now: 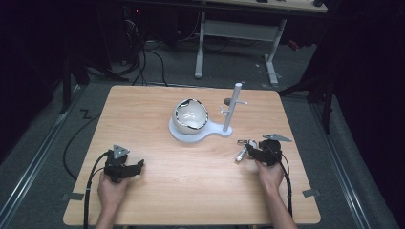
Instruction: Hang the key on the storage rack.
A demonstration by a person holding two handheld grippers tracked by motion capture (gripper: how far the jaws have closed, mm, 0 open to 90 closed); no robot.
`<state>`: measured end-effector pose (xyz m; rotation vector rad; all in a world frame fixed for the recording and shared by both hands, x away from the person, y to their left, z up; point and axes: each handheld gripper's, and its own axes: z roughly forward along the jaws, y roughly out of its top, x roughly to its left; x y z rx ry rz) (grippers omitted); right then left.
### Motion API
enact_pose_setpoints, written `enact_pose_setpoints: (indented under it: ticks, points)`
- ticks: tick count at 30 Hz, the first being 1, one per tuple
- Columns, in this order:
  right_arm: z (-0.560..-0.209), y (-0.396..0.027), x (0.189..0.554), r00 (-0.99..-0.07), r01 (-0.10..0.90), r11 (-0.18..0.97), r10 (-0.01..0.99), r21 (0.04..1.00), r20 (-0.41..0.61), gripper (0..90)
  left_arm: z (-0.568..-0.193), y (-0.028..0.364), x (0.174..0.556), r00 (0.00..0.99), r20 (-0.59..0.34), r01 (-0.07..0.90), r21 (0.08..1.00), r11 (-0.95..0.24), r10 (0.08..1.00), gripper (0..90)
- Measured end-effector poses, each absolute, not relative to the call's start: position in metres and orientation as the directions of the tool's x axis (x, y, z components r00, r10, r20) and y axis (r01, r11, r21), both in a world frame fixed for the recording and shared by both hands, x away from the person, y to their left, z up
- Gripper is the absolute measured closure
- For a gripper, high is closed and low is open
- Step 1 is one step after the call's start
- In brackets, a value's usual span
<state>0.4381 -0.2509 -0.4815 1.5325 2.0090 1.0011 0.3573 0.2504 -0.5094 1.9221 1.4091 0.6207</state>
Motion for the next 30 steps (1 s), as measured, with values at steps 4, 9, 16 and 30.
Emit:
enact_pose_setpoints:
  ticks: [4,9,16,30]
  points:
    - [-0.483,-0.245,0.445,-0.291,0.657,0.145,0.954,0.74,0.072,42.3,-0.509,0.25,0.357,0.305,-0.01,0.636,0.747,-0.196,0.952,22.3]
    - [-0.488,-0.242,0.453,-0.272,0.68,0.161,0.961,0.715,0.042,42.3,-0.509,0.25,0.357,0.305,-0.009,0.636,0.746,-0.196,0.952,22.3]
    - [-0.492,-0.245,0.455,-0.269,0.696,0.168,0.962,0.698,0.036,44.6,-0.509,0.25,0.357,0.305,-0.009,0.636,0.746,-0.196,0.952,22.3]
    - [-0.496,-0.248,0.452,-0.289,0.682,0.232,0.957,0.693,-0.035,51.0,-0.509,0.25,0.357,0.305,-0.009,0.636,0.746,-0.196,0.952,22.3]
